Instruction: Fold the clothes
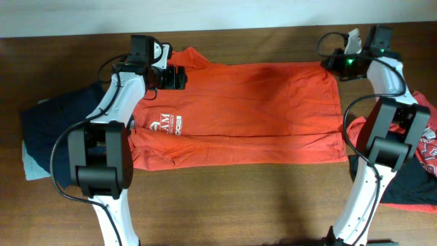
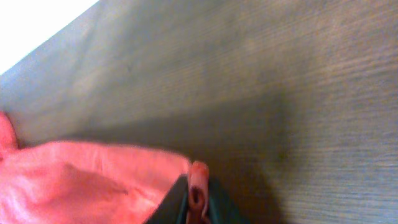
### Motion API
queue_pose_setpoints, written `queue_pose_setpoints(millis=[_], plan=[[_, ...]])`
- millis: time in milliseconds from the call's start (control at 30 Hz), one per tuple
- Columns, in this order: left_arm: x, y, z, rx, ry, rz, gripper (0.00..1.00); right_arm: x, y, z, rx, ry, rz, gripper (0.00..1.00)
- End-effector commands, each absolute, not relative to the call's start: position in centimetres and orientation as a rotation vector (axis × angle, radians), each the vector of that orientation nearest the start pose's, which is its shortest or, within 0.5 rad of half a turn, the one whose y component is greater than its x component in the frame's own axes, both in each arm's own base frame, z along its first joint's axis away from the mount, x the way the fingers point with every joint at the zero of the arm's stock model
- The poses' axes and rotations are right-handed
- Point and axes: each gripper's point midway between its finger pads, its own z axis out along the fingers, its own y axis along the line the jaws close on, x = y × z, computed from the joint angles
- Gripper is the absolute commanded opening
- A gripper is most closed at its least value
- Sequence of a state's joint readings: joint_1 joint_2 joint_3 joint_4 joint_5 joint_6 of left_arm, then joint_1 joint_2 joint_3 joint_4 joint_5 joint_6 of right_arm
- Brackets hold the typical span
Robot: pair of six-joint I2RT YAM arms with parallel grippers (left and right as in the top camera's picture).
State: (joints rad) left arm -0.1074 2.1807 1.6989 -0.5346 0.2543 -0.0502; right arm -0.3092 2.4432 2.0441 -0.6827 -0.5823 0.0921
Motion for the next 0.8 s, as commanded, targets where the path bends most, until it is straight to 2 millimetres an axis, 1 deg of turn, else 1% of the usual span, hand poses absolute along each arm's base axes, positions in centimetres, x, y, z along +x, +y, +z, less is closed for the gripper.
queue_pose_setpoints(millis=[0,67,200,367,400,467,533,567,600,667,700,767], plan=[[54.8,-10.2,10.0,0.165,2.500,-0.404,0.94,57.4,-7.7,12.3,0.250,2.441,0.705,0.08],[54.9,-10.2,10.7,0.167,2.486,-0.403,0.94,56.4,-7.4,12.7,0.279,2.485,0.728,0.04],[54.8,-10.2,12.7,0.179,2.451,-0.398,0.94,54.5,-6.5,12.8,0.325,2.562,0.791,0.04],[54.5,-10.0,14.6,0.178,2.428,-0.391,0.95,52.5,-5.6,13.5,0.296,2.614,0.831,0.04],[54.4,-9.9,15.2,0.178,2.417,-0.390,0.95,51.7,-5.3,13.8,0.288,2.635,0.839,0.04],[54.3,-9.7,15.9,0.175,2.406,-0.389,0.95,50.7,-4.9,14.0,0.280,2.665,0.851,0.04],[54.3,-9.4,16.7,0.170,2.392,-0.385,0.95,49.1,-4.5,13.7,0.290,2.735,0.847,0.04],[54.3,-9.4,16.9,0.168,2.388,-0.384,0.95,48.7,-4.3,13.6,0.290,2.757,0.843,0.04],[54.2,-9.4,17.3,0.169,2.380,-0.384,0.95,47.7,-4.0,13.2,0.288,2.810,0.828,0.04],[54.2,-9.3,17.7,0.170,2.374,-0.383,0.95,46.4,-3.7,12.7,0.294,2.887,0.788,0.04],[54.1,-9.3,17.7,0.170,2.375,-0.383,0.95,46.1,-3.5,12.6,0.293,2.904,0.783,0.04],[54.0,-9.3,17.8,0.170,2.377,-0.384,0.95,44.7,-3.0,12.2,0.298,2.982,0.754,0.04]])
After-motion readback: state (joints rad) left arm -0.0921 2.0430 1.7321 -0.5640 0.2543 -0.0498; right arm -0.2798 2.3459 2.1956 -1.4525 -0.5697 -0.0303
